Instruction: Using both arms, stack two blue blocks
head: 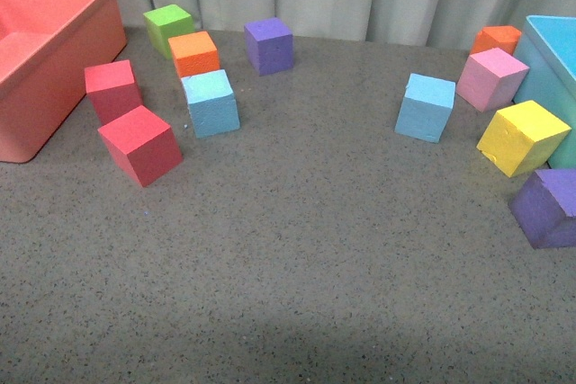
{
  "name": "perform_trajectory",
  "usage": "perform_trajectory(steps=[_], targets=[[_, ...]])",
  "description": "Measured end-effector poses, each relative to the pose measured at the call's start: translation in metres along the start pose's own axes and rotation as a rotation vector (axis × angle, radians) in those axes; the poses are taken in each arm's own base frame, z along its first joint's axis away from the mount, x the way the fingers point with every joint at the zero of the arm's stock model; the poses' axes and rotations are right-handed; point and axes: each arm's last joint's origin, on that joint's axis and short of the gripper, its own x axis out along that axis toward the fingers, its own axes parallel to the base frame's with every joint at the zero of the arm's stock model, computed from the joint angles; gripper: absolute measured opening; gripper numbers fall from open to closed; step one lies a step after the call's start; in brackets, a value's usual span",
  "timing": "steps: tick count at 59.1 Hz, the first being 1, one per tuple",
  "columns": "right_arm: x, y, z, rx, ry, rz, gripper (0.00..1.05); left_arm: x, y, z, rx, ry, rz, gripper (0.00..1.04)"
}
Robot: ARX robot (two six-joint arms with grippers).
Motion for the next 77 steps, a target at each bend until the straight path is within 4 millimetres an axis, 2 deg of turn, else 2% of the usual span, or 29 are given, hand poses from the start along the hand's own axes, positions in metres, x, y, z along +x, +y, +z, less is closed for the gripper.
perform_trajectory(steps=[77], targets=[[0.0, 0.0, 0.0, 0.0, 0.0, 0.0, 0.95, 0.0, 0.0, 0.0, 0.0, 0.0, 0.0, 0.98]])
